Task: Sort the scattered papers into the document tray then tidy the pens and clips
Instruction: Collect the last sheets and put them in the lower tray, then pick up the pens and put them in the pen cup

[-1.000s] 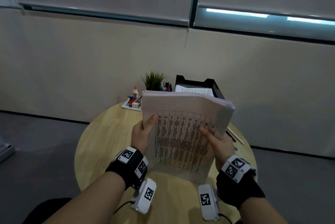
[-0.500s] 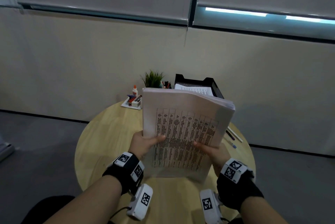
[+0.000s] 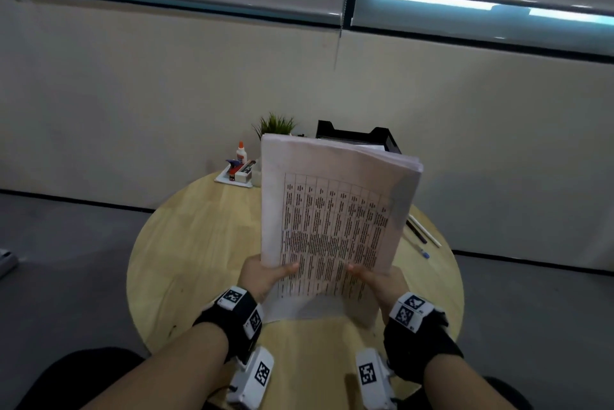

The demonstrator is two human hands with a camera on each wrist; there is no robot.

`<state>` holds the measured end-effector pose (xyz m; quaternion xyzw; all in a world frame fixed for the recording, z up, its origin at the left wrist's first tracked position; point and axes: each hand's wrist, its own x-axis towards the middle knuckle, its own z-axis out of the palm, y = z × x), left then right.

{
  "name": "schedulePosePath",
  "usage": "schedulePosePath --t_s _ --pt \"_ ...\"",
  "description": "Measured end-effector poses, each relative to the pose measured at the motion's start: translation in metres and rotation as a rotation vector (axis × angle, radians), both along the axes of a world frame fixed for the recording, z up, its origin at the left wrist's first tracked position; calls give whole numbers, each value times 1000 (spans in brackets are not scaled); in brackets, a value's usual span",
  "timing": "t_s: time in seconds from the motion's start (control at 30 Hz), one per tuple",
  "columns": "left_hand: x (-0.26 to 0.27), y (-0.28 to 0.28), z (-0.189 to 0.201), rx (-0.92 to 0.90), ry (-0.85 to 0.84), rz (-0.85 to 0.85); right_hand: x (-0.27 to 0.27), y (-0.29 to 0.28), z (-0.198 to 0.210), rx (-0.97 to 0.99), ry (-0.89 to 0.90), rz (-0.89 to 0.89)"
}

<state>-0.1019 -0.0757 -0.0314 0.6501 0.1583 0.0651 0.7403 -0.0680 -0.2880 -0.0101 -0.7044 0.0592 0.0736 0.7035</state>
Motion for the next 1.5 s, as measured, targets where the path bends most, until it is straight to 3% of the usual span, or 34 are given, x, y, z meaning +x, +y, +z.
schedulePosePath --t_s 0.23,0.5,0.77,0.87,0.97,1.07,1.27,1.4,1.5 --pt "1 4 -8 78 25 -124 -14 -9 6 65 37 22" --pt "-9 -6 -31 144 152 -316 -14 -24 -55 45 275 -83" --pt "-21 5 -24 7 202 -717 6 -48 -62 -15 449 -47" --pt "-25 15 -28 -180 362 -792 23 -50 -47 -65 434 27" --pt "-19 16 -22 -170 396 -718 44 -50 -41 -151 409 108" --pt "-2 13 -17 -110 322 -618 83 -59 -68 -103 383 176" --pt "35 14 -12 -141 254 -555 80 -49 -4 66 417 199" --pt "70 5 -3 -166 240 -525 83 -57 1 167 449 241" --pt "99 -1 2 -157 228 -481 97 -62 5 136 454 259"
